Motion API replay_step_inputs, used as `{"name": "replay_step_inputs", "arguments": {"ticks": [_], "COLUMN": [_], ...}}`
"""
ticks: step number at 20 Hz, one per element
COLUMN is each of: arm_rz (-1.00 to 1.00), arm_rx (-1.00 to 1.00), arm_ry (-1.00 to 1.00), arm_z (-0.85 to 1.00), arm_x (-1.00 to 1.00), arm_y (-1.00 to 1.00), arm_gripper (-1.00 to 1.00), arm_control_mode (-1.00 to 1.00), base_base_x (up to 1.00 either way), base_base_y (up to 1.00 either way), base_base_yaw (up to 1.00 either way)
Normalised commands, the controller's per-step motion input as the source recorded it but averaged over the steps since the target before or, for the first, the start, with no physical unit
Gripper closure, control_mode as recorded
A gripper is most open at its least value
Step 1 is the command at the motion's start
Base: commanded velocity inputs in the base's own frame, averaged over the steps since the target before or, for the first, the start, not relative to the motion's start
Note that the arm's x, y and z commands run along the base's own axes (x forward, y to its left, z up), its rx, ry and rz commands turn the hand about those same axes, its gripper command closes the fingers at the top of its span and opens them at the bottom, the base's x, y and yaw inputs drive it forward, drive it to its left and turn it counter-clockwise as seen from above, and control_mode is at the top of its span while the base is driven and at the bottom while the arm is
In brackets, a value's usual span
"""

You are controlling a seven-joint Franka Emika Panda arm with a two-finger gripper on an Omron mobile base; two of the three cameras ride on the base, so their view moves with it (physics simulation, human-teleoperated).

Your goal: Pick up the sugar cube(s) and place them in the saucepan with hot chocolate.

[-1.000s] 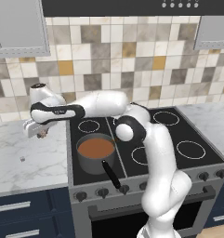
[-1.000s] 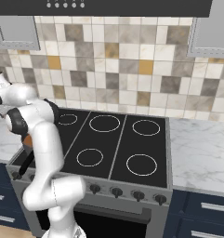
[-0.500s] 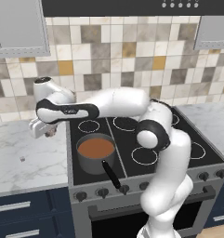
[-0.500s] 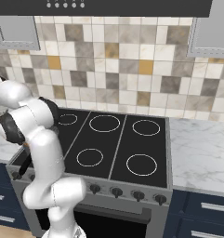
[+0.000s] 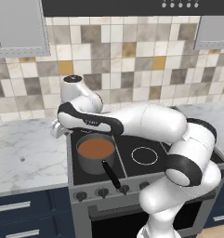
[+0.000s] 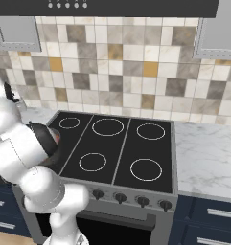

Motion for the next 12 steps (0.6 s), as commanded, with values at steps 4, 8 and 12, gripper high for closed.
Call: {"name": "replay_step_inputs", "arguments": {"ticks": [4,8,12], "arm_rz": [0.0,0.0,0.0], "arm_rx": [0.02,0.0,0.0], "arm_ry": [0.09,0.12,0.05], "arm_z": [0.49,0.23,-0.06], "arm_x": [-0.17,-0.12,0.01], "arm_y": [-0.71,-0.88,-0.66], "arm_gripper": [1.0,1.0,1.0], "arm_control_mode": [-1.0,-1.0,-1.0], "base_base_x": [0.0,0.0,0.0], "base_base_y": [0.0,0.0,0.0], "base_base_yaw": [0.0,0.0,0.0]}}
